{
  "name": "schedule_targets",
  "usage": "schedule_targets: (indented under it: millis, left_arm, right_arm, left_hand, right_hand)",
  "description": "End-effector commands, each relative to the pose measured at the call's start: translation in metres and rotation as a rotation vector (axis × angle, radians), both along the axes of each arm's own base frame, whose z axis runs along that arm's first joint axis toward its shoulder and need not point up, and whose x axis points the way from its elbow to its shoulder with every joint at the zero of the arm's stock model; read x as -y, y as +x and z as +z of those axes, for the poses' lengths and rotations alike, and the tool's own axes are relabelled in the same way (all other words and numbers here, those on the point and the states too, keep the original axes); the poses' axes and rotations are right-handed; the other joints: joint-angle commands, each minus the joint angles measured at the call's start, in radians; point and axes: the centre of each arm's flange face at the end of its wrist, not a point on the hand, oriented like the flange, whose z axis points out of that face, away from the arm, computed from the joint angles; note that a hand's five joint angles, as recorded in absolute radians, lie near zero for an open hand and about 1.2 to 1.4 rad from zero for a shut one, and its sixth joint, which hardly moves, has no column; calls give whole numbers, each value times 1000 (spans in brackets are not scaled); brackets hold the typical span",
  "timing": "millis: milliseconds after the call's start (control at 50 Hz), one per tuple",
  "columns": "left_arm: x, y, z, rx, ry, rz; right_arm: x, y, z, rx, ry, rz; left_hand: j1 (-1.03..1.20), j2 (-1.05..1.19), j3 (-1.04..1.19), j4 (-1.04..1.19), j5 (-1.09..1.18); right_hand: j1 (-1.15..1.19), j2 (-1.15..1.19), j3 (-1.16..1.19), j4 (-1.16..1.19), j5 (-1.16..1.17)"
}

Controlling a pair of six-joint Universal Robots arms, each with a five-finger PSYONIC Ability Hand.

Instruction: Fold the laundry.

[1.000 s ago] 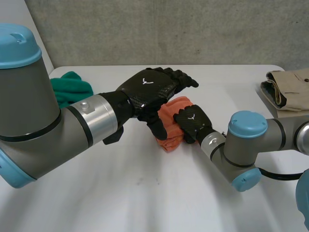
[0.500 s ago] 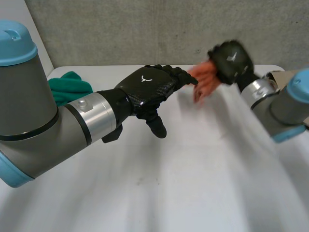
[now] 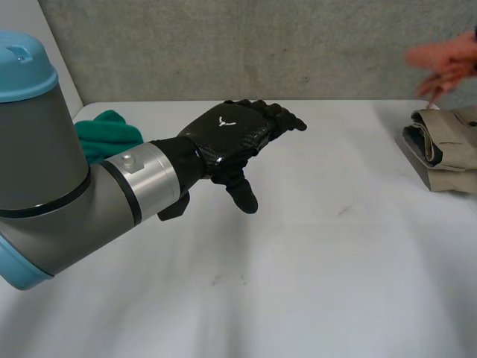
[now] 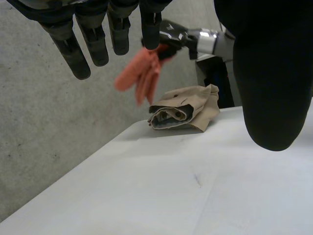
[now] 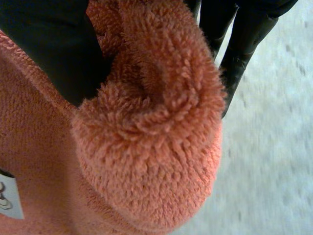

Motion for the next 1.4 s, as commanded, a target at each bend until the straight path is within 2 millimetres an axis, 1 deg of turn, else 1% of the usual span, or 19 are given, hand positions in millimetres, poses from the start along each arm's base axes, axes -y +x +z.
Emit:
schedule_targets:
  millis: [20, 80, 160, 380, 440, 460, 600, 820, 860, 960, 1040, 1060, 1080, 1120, 1140, 1180, 1260, 1300, 1400]
  left_arm:
    - [1, -1, -6, 9, 13, -2]
    - [1, -1, -7, 12, 17, 1]
    - [1, -1, -10, 17, 24, 4]
    - [0, 0, -7, 2, 35, 7]
    - [0, 0, -6, 1, 34, 7]
    - [0, 0, -6, 1, 34, 7]
    - [-1, 1, -4, -3, 28, 7]
    - [-2, 2, 5, -18, 6, 10]
    - [-2, 3, 9, -24, -4, 13]
    - [3, 9, 28, -80, -71, 62]
    - [21, 18, 42, -145, -136, 163]
    - [26, 21, 45, -160, -152, 188]
    - [32, 24, 49, -175, -172, 213]
    - [51, 35, 58, -212, -234, 285]
    - [59, 39, 60, -217, -252, 307]
    - [73, 49, 63, -225, -282, 345]
    - [118, 84, 62, -216, -319, 472]
    - [153, 111, 47, -181, -302, 558]
    - [211, 160, 0, -79, -250, 686]
  right_arm:
    - [2, -57, -83, 9, 174, -27]
    - [-7, -73, -107, 6, 247, -15]
    - [-14, -94, -119, -8, 274, -15]
    - [-22, -102, -125, -24, 322, 27]
    - [-26, -101, -113, -13, 338, 25]
    - [-28, -100, -105, -2, 351, 21]
    - [-41, -106, -60, 81, 405, -89]
    - [-74, -177, 7, -23, 319, -430]
    - [-80, -190, 33, -57, 249, -589]
    - [-94, -186, 87, -101, 105, -771]
    - [-91, -114, 105, -94, 48, -639]
    - [-94, -77, 110, -87, 30, -556]
    - [-97, -60, 114, -85, 20, -515]
    - [-109, -28, 125, -78, 2, -447]
    - [-124, 1, 131, -70, -4, -379]
    - [-139, 26, 132, -60, 9, -315]
    - [-172, 91, 107, -56, 98, -119]
    - [-196, 129, 91, -68, 151, -10]
    - [-241, 180, 52, -100, 276, 146]
  left_hand:
    - [37, 24, 20, 27, 16]
    - [37, 24, 20, 27, 16]
    - [37, 24, 20, 27, 16]
    - [34, 21, 17, 24, 13]
    - [34, 21, 17, 24, 13]
    - [34, 21, 17, 24, 13]
    - [34, 21, 17, 24, 13]
    - [26, 12, 8, 15, 4]
    - [26, 12, 8, 15, 4]
    - [23, 9, 5, 12, 1]
    - [2, -11, -15, -8, -19]
    - [-4, -17, -21, -14, -25]
    - [-10, -23, -27, -20, -31]
    - [-21, -35, -39, -32, -43]
    - [-22, -36, -39, -32, -44]
    - [-21, -35, -39, -32, -43]
    - [-19, -32, -36, -29, -40]
    - [-19, -32, -36, -29, -40]
    - [-19, -32, -36, -29, -40]
  right_hand:
    - [488, 221, 237, 204, 307]
    - [488, 221, 237, 204, 307]
    - [488, 221, 237, 204, 307]
    - [488, 221, 237, 204, 307]
    - [-663, -930, -915, -947, -844]
    - [-734, -1000, -985, -1018, -915]
    - [-734, -1000, -985, -1018, -915]
    - [-734, -1000, -985, -1018, -915]
    - [-734, -1000, -985, -1018, -915]
    - [-734, -1000, -985, -1018, -915]
    - [-734, -1000, -985, -1018, -915]
    - [-734, -1000, -985, -1018, -915]
    - [-734, -1000, -985, -1018, -915]
    - [-734, -1000, -985, -1018, -915]
    - [-734, -1000, -985, -1018, -915]
    - [-734, -1000, -985, -1018, -915]
    - [-734, -1000, -985, -1018, -915]
    - [-734, -1000, -985, -1018, -915]
    - [-734, -1000, -985, -1018, -915]
